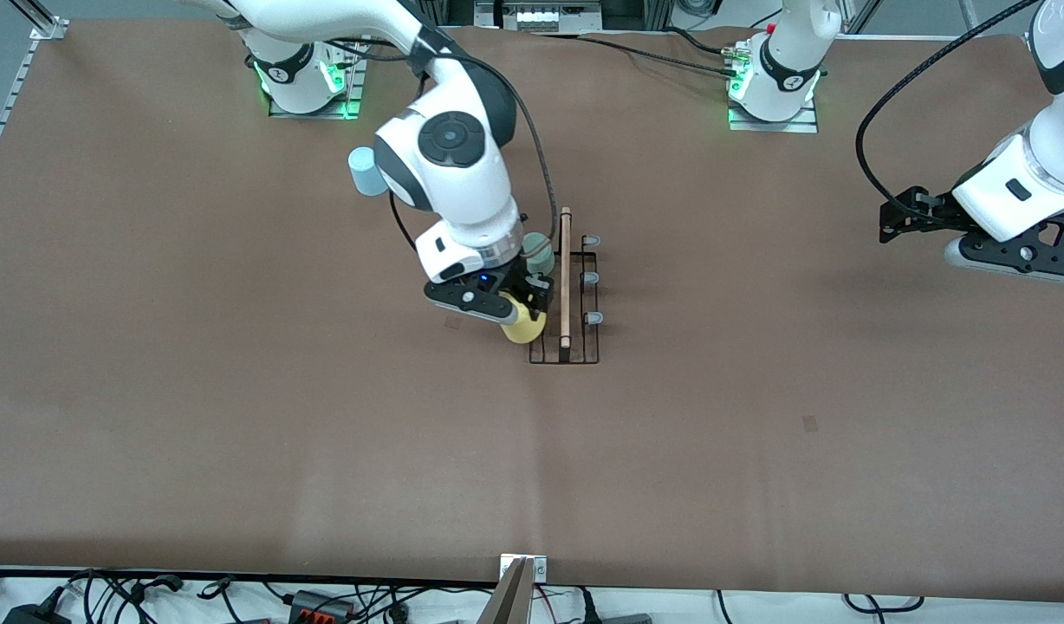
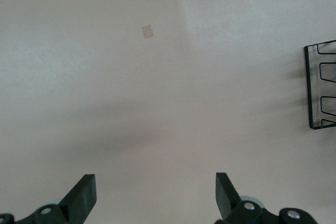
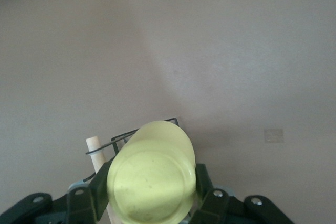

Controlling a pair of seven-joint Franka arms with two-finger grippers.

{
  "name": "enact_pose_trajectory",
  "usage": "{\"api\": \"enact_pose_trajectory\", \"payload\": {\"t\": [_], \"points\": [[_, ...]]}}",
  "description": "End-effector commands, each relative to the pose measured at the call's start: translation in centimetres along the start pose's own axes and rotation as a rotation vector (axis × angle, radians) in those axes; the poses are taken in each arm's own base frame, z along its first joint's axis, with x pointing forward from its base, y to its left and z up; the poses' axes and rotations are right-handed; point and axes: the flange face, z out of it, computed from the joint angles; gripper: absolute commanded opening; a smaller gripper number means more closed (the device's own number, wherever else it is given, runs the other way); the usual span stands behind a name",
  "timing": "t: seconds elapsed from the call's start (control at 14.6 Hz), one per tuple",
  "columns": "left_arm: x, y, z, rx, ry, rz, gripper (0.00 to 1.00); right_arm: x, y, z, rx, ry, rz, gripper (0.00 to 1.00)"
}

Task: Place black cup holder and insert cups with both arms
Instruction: 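Lower the yellow cup onto another rack peg with the right gripper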

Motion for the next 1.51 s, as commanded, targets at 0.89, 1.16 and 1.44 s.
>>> {"api": "enact_pose_trajectory", "payload": {"t": [0.89, 1.16, 1.44], "points": [[-0.6, -0.5, -0.3, 0.019, -0.004, -0.001, 1.00, -2.1, -1.0, 5.4, -0.042, 0.002, -0.031, 1.00], [-0.6, -0.4, -0.3, 0.019, -0.004, 0.000, 1.00, -0.8, -0.6, 4.5, -0.039, 0.009, -0.030, 1.00], [-0.6, -0.4, -0.4, 0.017, -0.003, 0.000, 1.00, 4.1, 2.8, -1.0, -0.074, 0.013, -0.031, 1.00]]}}
